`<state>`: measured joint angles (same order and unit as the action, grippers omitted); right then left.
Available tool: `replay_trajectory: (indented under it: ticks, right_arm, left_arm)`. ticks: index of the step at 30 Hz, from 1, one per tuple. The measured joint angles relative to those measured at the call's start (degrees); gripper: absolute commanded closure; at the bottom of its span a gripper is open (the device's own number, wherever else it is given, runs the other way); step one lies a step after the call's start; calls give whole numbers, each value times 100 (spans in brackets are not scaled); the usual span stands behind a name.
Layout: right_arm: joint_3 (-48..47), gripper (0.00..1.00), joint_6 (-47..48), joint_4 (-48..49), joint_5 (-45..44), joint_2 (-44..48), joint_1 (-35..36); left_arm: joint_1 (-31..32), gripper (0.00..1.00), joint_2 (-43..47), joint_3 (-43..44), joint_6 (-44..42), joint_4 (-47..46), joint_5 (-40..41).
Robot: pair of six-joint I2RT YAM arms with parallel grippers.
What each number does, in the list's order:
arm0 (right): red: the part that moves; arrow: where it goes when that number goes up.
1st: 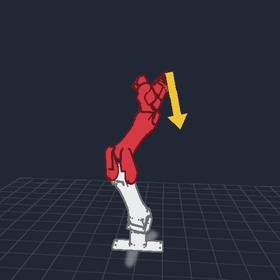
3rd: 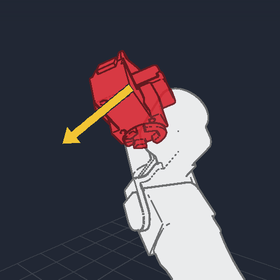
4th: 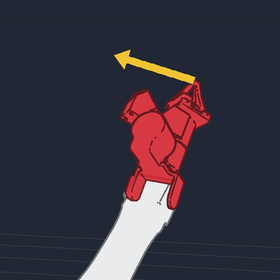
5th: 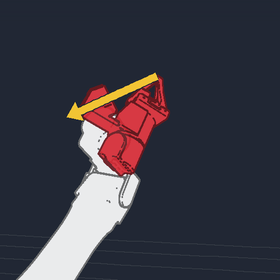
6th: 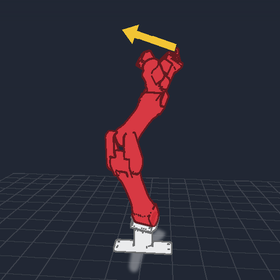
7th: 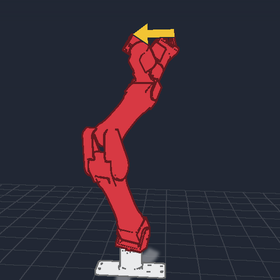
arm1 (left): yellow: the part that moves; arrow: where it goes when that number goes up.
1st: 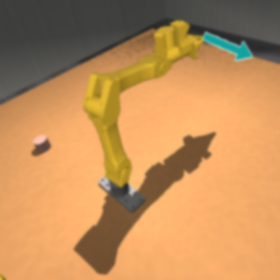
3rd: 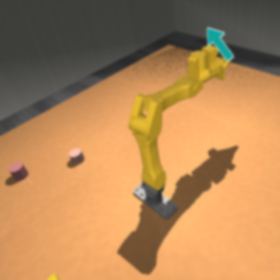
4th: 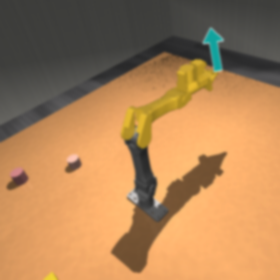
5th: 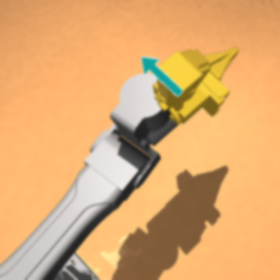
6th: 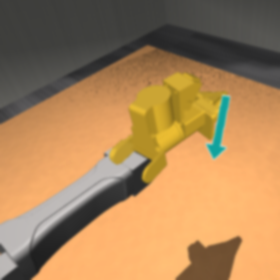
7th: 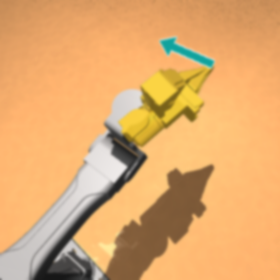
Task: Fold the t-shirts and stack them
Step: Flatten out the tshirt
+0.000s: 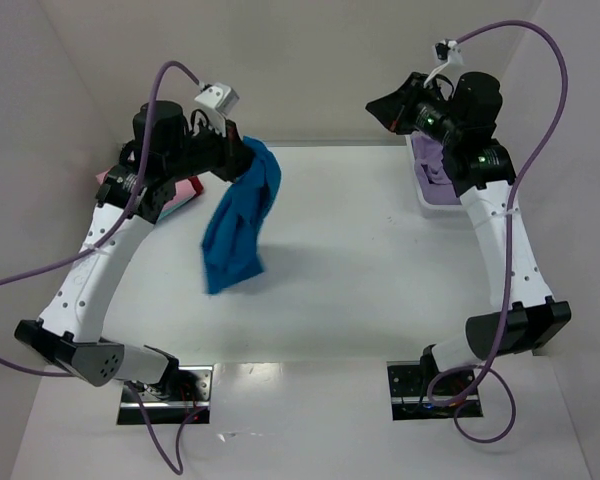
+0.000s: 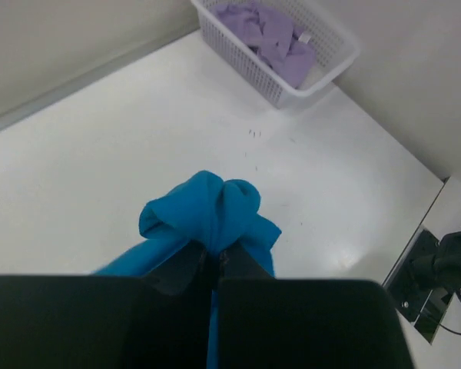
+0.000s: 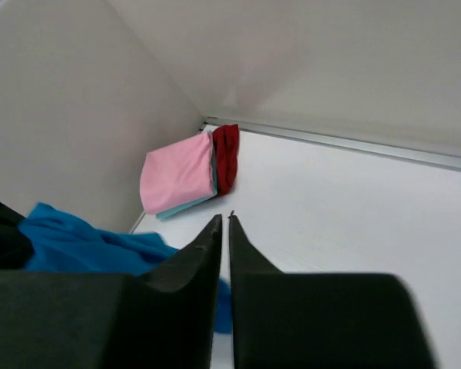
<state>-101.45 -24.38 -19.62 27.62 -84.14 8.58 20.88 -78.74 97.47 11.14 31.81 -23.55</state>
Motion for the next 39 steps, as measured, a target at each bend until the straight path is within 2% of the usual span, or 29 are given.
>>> replay_trajectory:
  ticks: [1, 2, 4, 5, 7, 8, 9, 11, 15, 27, 33, 39]
  right_arm:
    - [39, 56, -11, 42, 39, 11, 0]
    - [129, 55, -59, 122, 79, 44, 0]
    - [614, 39, -37, 402, 275, 201, 4]
    - [822, 36, -63, 459, 328, 271, 50]
    - [1602, 21, -28, 599, 378, 514, 245]
    - [1700, 21, -17, 601, 389, 538, 297]
    - [1939, 11, -11, 664, 326, 595, 518]
    - [2570, 8, -15, 745, 282, 651, 1381]
    - [3058, 3, -46, 905, 22, 800, 2232]
    - [3075, 0, 181, 1309, -1633, 1217, 2229]
    - [3191, 4, 299, 1519, -1456, 1207, 2234]
    - [3995, 4, 144, 1652, -1178, 1351, 2472]
  left_arm:
    - [0, 100, -24, 105, 0, -2, -15]
    - [-2, 100, -57, 225, 2, 11, -42]
    - [-13, 100, -262, 761, 7, 109, -131]
    - [-13, 100, -337, 927, 9, 122, -168]
    - [-11, 100, -501, 1231, 46, 129, -234]
    - [-11, 100, -592, 1377, 85, 153, -249]
    - [-11, 100, -699, 1556, 105, 177, -273]
    - [-11, 100, -892, 1788, 129, 212, -310]
    - [-11, 100, -1130, 2033, 166, 350, -404]
    - [-11, 100, -1226, 2380, 422, 455, -977]
    - [-11, 100, -1226, 2402, 592, 426, -1102]
    - [-31, 100, -1224, 2406, 839, 334, -1128]
